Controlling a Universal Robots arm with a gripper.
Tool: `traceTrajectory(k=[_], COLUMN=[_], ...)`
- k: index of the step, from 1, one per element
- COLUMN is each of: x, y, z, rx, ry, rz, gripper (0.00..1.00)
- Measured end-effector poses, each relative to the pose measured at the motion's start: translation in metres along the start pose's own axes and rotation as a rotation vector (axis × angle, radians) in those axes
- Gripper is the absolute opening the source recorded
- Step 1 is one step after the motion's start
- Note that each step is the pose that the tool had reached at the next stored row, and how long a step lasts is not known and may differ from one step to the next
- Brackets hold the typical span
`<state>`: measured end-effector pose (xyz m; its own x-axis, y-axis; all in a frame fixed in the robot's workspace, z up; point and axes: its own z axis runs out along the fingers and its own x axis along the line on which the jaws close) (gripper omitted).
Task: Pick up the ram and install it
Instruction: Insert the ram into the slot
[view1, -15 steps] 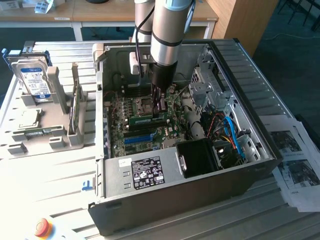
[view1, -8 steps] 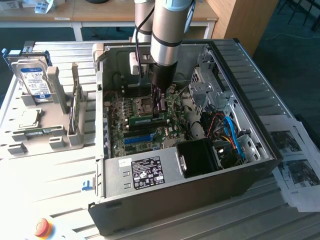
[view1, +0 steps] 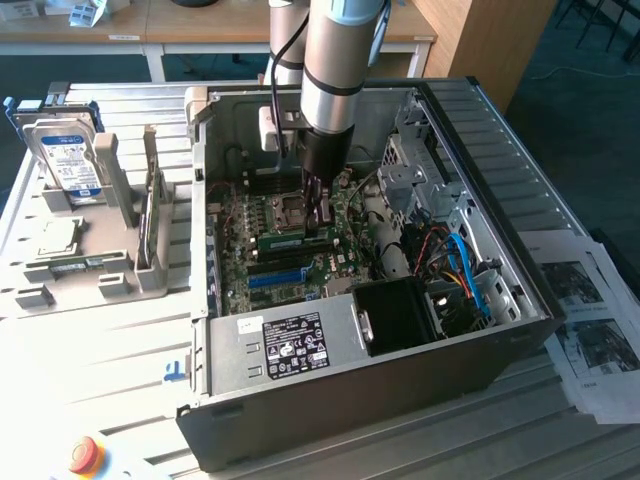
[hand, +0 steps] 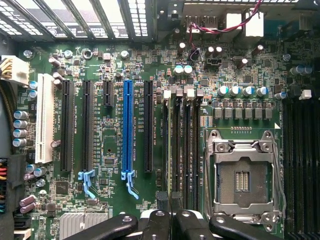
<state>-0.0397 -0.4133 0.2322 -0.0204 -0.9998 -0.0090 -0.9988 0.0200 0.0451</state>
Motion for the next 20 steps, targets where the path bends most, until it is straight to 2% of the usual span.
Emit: traceTrajectory(k=[20], x=[0.0], y=[-0.0001], z=[0.0015], rx=[0.0001], ry=[-0.0002], rz=[0.0], gripper=[0.11])
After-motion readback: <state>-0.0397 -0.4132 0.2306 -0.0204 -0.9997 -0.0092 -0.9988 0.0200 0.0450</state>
